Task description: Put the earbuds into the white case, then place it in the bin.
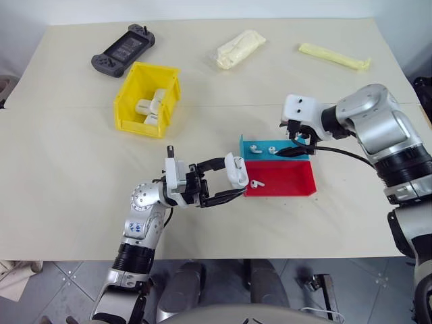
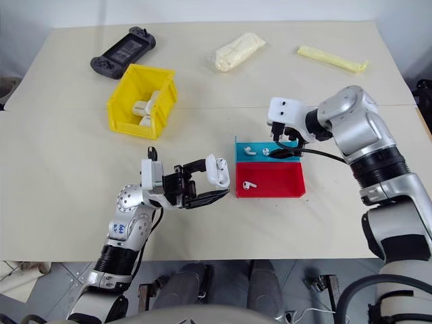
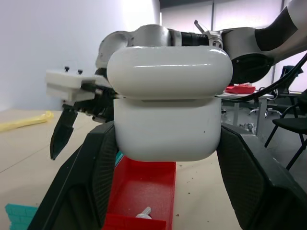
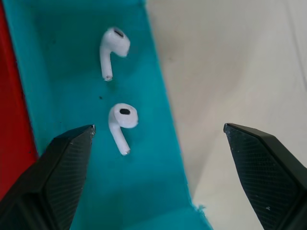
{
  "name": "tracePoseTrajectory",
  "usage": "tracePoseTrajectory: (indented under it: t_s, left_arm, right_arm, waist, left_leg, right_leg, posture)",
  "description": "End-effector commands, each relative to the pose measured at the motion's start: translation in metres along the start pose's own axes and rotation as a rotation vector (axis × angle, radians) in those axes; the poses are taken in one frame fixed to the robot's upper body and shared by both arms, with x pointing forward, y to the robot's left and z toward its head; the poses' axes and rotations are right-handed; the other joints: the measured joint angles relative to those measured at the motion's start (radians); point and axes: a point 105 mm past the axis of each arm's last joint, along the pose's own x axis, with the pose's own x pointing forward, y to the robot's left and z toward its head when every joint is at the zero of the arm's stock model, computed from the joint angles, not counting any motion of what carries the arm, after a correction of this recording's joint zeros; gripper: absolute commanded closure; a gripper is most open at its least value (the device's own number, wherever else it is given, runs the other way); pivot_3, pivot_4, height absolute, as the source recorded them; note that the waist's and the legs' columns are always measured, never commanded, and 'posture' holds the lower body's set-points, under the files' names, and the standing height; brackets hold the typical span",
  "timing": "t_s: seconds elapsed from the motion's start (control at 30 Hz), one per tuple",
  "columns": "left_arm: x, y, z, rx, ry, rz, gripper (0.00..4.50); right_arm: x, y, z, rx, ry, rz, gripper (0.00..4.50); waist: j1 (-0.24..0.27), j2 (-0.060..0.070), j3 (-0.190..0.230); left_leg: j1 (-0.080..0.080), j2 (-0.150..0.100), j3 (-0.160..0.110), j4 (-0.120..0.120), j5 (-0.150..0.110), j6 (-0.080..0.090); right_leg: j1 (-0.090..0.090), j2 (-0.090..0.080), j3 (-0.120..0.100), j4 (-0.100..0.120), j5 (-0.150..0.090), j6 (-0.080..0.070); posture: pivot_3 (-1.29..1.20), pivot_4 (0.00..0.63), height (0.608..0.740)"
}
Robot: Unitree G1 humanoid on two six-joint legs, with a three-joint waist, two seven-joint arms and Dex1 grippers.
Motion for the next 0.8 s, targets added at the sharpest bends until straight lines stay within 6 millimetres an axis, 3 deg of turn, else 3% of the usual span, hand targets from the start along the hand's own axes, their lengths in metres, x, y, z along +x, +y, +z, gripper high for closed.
tracePoseTrajectory:
  t_s: [0.03, 0.23, 0.33, 0.5, 0.8]
  left_arm:
    - [0.0, -0.001, 0.006, 0.033, -0.017, 0.004, 1.74]
    - [0.001, -0.002, 0.006, 0.037, -0.018, 0.01, 1.74]
    - [0.0, -0.001, 0.007, 0.042, -0.018, 0.017, 1.74]
    - [-0.002, -0.001, 0.007, 0.05, -0.016, 0.032, 1.74]
    - [-0.005, -0.001, 0.009, 0.058, -0.009, 0.045, 1.74]
  right_arm:
    - [0.002, -0.007, 0.005, -0.048, 0.017, 0.0, 0.01]
    - [0.013, -0.005, 0.011, -0.144, 0.056, 0.051, 0.01]
    - [0.016, -0.004, 0.009, -0.166, 0.077, 0.076, 0.63]
    - [0.021, -0.002, 0.012, -0.178, 0.067, 0.094, 2.19]
    - [0.027, 0.004, 0.023, -0.226, 0.042, 0.142, 2.19]
  waist:
    - [-0.002, 0.0, 0.0]
    - [-0.017, 0.0, 0.0]
    - [-0.019, 0.0, 0.0]
    - [-0.019, 0.0, 0.0]
    - [-0.02, 0.0, 0.0]
  left_leg:
    - [0.0, 0.0, 0.0, 0.0, 0.0, 0.0]
    - [0.0, 0.0, 0.001, 0.0, 0.0, 0.0]
    - [0.0, 0.0, 0.001, 0.0, 0.0, 0.0]
    - [0.001, 0.001, 0.001, 0.0, 0.0, 0.0]
    - [0.001, 0.001, 0.001, 0.0, 0.0, 0.0]
  right_leg:
    - [0.0, 0.0, 0.0, 0.0, 0.0, 0.0]
    - [-0.001, 0.0, 0.0, 0.001, 0.0, 0.0]
    - [-0.001, 0.0, 0.0, 0.001, 0.0, 0.0]
    - [-0.001, 0.0, 0.0, 0.002, 0.0, 0.0]
    - [-0.001, 0.0, 0.0, 0.003, 0.0, 0.0]
  posture:
    - [0.0, 0.15, 0.74]
    - [0.0, 0.15, 0.74]
    - [0.0, 0.15, 0.74]
    - [0.0, 0.15, 0.74]
    - [0.0, 0.15, 0.74]
